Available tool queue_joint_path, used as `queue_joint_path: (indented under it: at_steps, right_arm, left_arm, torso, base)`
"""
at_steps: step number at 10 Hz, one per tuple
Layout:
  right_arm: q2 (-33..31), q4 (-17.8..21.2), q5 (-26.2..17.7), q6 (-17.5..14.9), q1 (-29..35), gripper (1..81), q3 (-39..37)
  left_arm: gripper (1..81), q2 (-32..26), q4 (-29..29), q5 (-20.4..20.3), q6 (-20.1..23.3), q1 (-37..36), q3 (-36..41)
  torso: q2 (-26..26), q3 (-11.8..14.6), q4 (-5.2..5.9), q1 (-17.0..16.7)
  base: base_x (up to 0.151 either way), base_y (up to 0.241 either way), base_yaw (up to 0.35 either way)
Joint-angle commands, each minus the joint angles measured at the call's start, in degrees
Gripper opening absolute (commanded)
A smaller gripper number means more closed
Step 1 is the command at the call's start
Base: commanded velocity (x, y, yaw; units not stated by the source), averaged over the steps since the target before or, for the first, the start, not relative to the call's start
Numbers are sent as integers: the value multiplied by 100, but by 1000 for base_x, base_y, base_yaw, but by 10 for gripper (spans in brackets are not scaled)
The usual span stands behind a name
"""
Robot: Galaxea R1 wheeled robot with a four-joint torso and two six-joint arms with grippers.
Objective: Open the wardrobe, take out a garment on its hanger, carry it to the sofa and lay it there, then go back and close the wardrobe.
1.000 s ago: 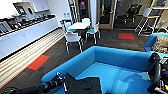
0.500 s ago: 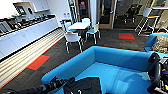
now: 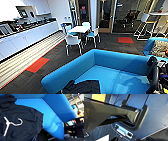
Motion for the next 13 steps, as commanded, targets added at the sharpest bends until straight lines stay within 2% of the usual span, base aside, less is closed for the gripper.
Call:
queue_joint_path:
  at_steps: [1, 3, 4, 7, 8, 9, 12, 13]
  right_arm:
    - [46, -15, -234, 15, 59, 811, 47]
    - [46, -15, -234, 32, 77, 811, 47]
    - [64, -15, -234, 41, 95, 811, 39]
    - [99, -24, -234, 59, 112, 811, 12]
    - [99, -15, -234, 59, 130, 811, 12]
    - [108, -15, -234, 59, 130, 811, 12]
    - [108, -15, -234, 68, 121, 811, -5]
    - [108, -6, -234, 68, 121, 811, -14]
  left_arm:
    - [811, -232, 1287, -1, 46, 410, 545]
    - [811, -197, 2058, 17, 46, 1208, 484]
    - [811, -162, 2289, -9, 46, 1535, 369]
    - [811, 101, 2606, -53, 72, 2421, -490]
    - [811, 268, 2623, -149, 73, 2634, -867]
    - [811, 426, 2623, -446, 82, 2810, -1315]
    - [811, 900, 2632, -1265, 82, 3109, -2493]
    - [811, 1016, 2632, -1293, 82, 3162, -2681]
  torso:
    - [2, -13, 0, 2]
    - [-7, 148, 0, -10]
    - [-7, 183, -225, -10]
    - [-9, 168, -621, -10]
    - [-9, 170, -778, -10]
    - [-11, 170, -925, -10]
    - [-11, 327, -1139, -10]
    - [-11, 240, -1038, -10]
  base:
    - [0, 0, 0]
    - [0, 0, 0]
    - [0, 0, 0]
    - [0, 0, 0]
    - [0, 0, 0]
    - [0, 0, 0]
    - [0, 0, 0]
    - [0, 0, 0]
